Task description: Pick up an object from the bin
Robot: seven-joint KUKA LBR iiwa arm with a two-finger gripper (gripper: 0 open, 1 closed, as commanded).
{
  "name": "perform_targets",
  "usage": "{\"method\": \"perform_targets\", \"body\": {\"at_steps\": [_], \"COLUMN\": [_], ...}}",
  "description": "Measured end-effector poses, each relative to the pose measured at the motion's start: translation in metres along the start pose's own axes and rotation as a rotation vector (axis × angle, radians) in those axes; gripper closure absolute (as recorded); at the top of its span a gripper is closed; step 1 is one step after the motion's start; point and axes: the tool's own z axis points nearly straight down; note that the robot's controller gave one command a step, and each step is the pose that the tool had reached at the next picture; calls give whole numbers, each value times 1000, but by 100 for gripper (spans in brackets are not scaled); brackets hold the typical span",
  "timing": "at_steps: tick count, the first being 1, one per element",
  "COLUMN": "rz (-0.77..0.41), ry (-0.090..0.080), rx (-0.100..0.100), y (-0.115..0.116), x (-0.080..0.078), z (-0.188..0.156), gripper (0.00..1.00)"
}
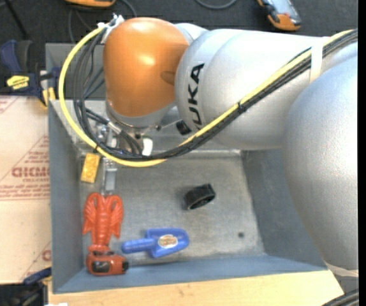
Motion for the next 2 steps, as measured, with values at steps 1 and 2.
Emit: {"method": "perform_targets", "body": {"at_steps": [1,2], "rz": [4,31], "ry": [-8,-10], "rx": [-2,-3], "y": [-1,-37], "x": [-2,28], "z": [-5,56], "gripper": [0,0]}}
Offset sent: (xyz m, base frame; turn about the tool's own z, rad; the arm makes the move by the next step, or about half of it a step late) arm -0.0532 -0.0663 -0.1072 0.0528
